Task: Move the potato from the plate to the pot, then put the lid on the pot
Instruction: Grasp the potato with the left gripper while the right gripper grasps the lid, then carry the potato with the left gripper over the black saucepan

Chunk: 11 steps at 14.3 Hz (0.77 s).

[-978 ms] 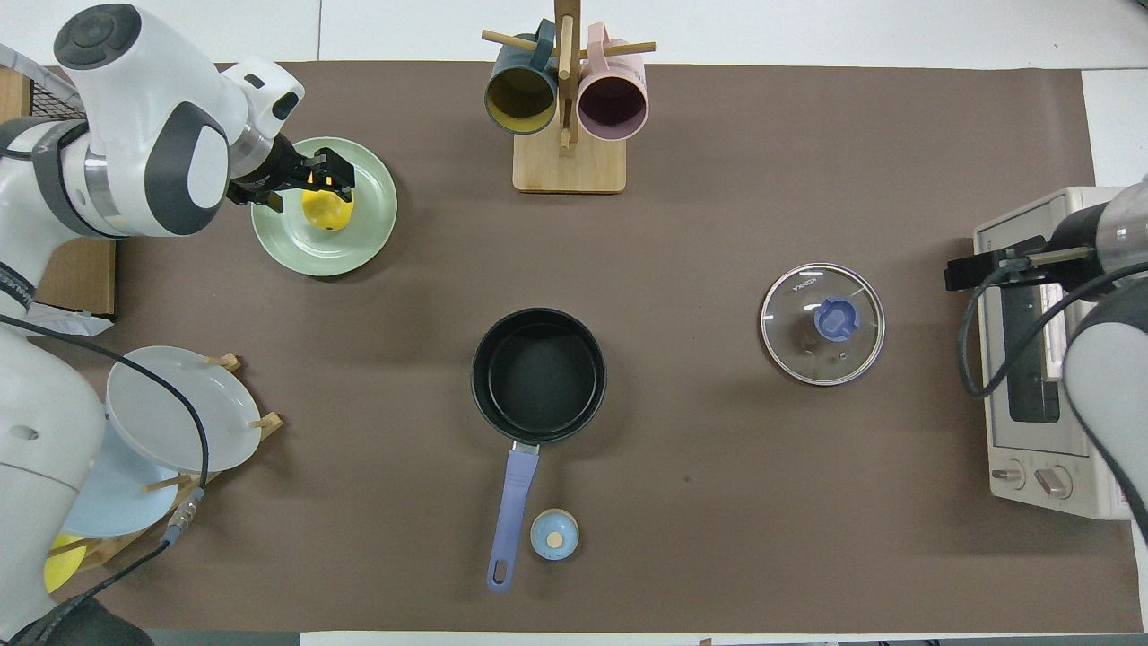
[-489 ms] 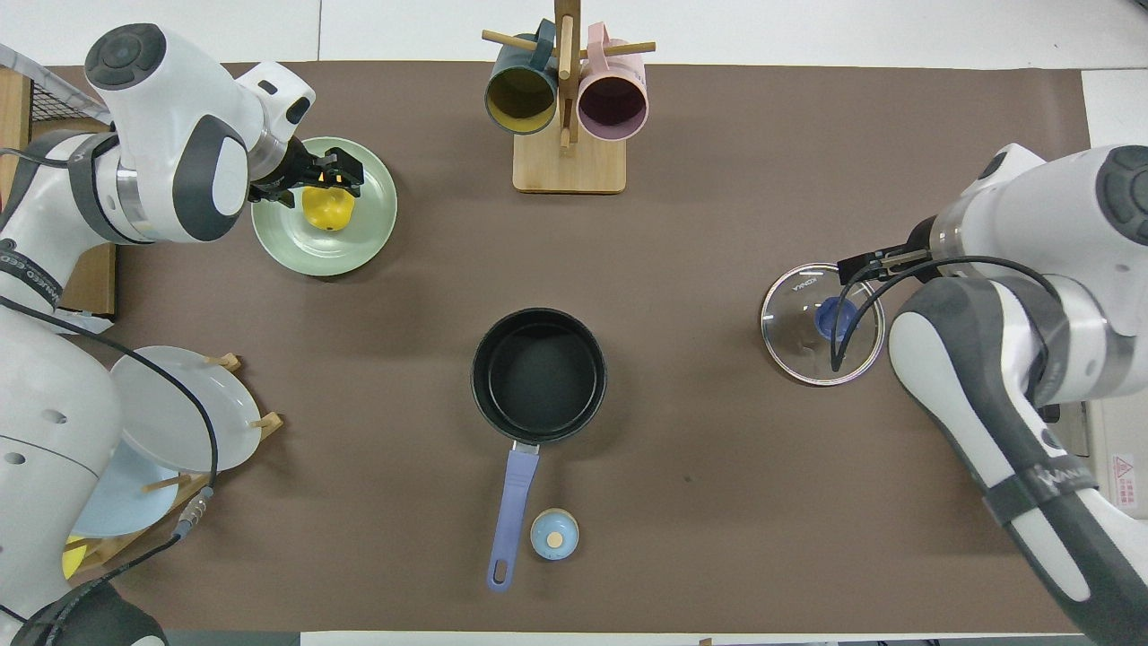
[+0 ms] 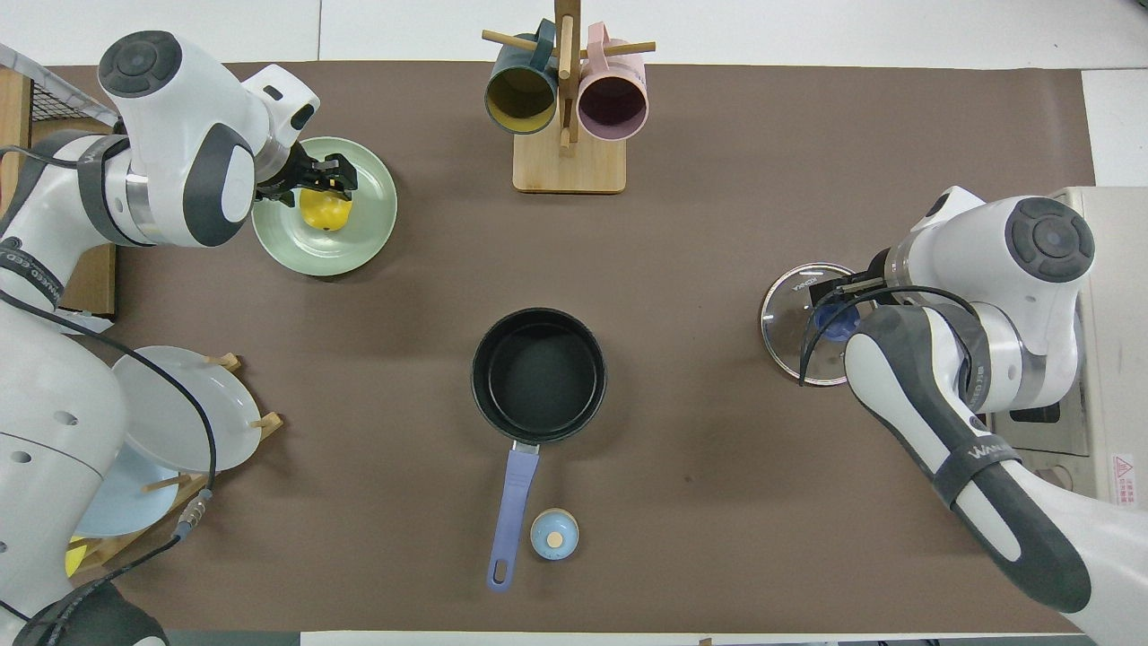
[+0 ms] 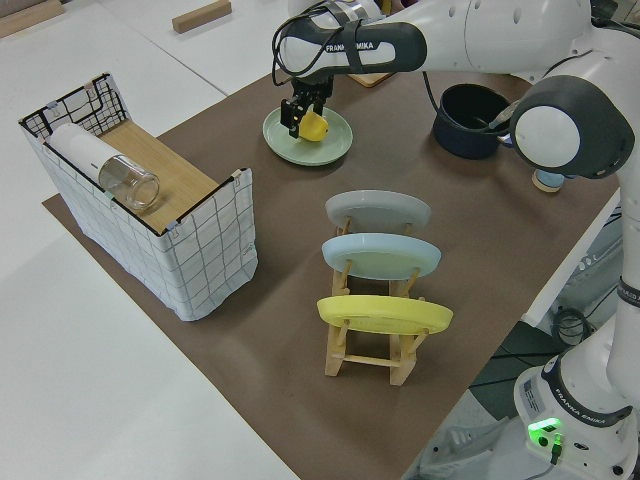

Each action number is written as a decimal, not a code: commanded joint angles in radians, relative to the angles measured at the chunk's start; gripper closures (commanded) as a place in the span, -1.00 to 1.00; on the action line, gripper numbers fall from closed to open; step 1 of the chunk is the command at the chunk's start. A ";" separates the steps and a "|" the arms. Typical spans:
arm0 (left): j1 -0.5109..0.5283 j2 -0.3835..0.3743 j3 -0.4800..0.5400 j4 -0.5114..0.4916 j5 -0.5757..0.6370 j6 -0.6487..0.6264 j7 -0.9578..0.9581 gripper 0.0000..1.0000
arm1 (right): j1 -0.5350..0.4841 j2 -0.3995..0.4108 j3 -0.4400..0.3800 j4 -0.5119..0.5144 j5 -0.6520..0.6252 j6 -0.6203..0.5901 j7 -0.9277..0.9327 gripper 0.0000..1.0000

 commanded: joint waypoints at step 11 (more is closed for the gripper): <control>-0.059 -0.315 -0.012 0.019 -0.105 -0.258 -0.121 1.00 | 0.030 -0.045 0.014 -0.087 0.054 0.017 -0.005 -1.00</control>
